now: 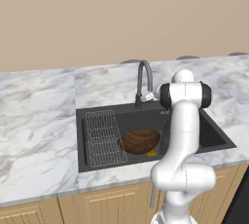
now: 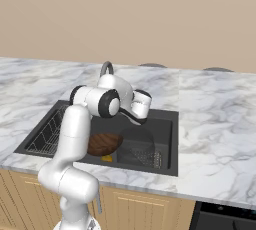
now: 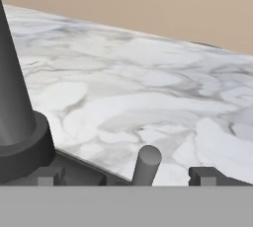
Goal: Pick the jar and bowl and place them in the sink. Then turn on the water.
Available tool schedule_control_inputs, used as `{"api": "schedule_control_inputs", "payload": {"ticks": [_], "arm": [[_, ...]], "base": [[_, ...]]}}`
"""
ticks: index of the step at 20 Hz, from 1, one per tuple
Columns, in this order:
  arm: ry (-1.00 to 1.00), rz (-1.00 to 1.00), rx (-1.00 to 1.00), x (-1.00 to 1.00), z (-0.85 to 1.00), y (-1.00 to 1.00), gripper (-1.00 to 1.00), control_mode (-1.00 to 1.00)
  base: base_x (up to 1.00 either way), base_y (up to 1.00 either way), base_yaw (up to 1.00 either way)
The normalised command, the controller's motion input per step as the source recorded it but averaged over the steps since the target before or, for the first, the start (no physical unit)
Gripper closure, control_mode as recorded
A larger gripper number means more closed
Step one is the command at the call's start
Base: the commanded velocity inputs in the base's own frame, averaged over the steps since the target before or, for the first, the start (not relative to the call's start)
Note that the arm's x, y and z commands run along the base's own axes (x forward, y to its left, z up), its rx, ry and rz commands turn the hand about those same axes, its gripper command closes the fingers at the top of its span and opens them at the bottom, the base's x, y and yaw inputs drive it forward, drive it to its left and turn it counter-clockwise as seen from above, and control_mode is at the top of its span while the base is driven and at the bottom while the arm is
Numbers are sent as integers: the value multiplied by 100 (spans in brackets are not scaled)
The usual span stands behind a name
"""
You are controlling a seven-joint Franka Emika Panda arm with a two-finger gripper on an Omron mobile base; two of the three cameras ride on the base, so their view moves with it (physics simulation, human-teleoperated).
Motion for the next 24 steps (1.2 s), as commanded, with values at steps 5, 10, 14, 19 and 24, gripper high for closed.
{"api": "schedule_control_inputs", "payload": {"ticks": [5, 10, 14, 19, 24], "arm": [[0, 2, 0, 0, -21, 0, -100, -100], [0, 2, 0, 0, -26, 0, 100, -100], [0, 1, 2, 0, -11, -5, 100, -100], [1, 0, 0, 0, -9, -1, 100, -100], [0, 1, 2, 15, -14, -58, 100, -100]], "base": [[0, 0, 0], [0, 0, 0], [0, 0, 0], [0, 0, 0], [0, 0, 0]]}}
